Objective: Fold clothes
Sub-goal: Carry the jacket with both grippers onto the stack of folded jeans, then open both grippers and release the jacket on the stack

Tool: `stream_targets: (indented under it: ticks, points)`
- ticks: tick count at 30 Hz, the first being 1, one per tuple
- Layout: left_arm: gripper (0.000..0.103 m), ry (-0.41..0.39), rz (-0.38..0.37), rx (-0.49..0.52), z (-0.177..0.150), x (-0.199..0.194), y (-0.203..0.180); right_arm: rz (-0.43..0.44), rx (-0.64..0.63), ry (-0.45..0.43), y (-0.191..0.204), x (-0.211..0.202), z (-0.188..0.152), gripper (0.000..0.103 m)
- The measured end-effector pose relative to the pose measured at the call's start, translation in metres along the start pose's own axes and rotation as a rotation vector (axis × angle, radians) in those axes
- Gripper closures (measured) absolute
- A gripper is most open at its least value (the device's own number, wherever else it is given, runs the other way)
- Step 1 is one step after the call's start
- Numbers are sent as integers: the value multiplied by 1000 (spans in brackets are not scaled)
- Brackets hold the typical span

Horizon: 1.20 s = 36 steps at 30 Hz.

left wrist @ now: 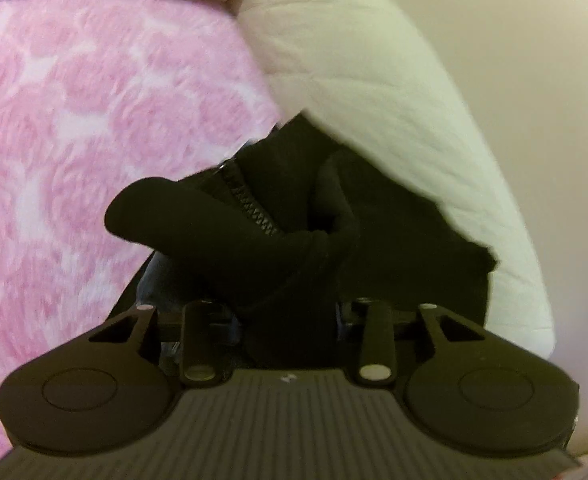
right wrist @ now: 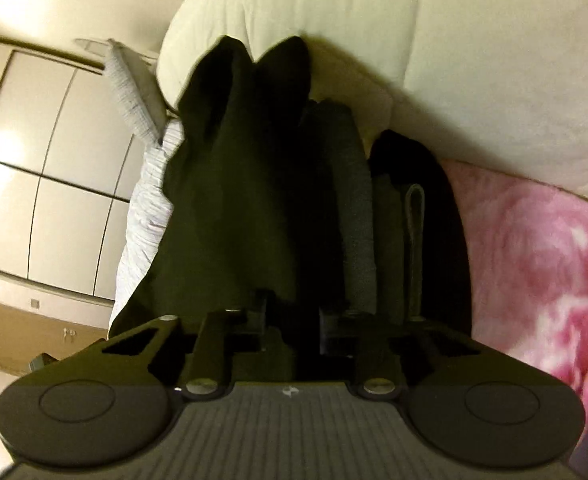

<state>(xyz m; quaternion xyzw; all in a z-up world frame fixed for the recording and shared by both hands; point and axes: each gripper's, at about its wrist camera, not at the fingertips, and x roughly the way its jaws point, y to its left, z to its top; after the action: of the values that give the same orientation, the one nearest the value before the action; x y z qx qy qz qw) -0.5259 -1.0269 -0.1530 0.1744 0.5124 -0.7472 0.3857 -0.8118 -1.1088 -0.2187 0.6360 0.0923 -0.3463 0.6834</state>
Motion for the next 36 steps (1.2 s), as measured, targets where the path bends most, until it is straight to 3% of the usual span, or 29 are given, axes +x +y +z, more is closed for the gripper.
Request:
stream_targets:
  ticks: [3, 7, 9, 10, 13, 17, 20, 26, 30, 36]
  points:
    - [70, 11, -4, 14, -2, -1, 6, 6, 40, 25, 10, -11, -3, 84]
    - [67, 74, 39, -9, -20, 28, 31, -108, -3, 64, 5, 10, -15, 84]
    - [65, 57, 25, -34, -22, 26, 37, -111, -24, 48, 4, 13, -19, 78]
    - [64, 45, 10, -48, -21, 21, 39, -103, -30, 37, 4, 12, -21, 67]
    - [62, 17, -24, -58, -18, 4, 42, -82, -94, 8, 13, 3, -33, 51]
    - [61, -7, -29, -94, -16, 4, 51, -92, -118, -6, 12, -5, -51, 51]
    - [66, 2, 15, -87, -17, 15, 52, -101, -80, -18, 4, -3, -56, 51]
    - [66, 30, 47, -91, -24, 27, 65, -156, -118, 7, 11, 3, -53, 69]
    - [60, 20, 25, -90, -23, 13, 60, -178, -135, 14, 16, 2, -55, 68]
    - [60, -28, 94, -24, -27, -35, 47, -233, -160, -6, 31, -18, -67, 58]
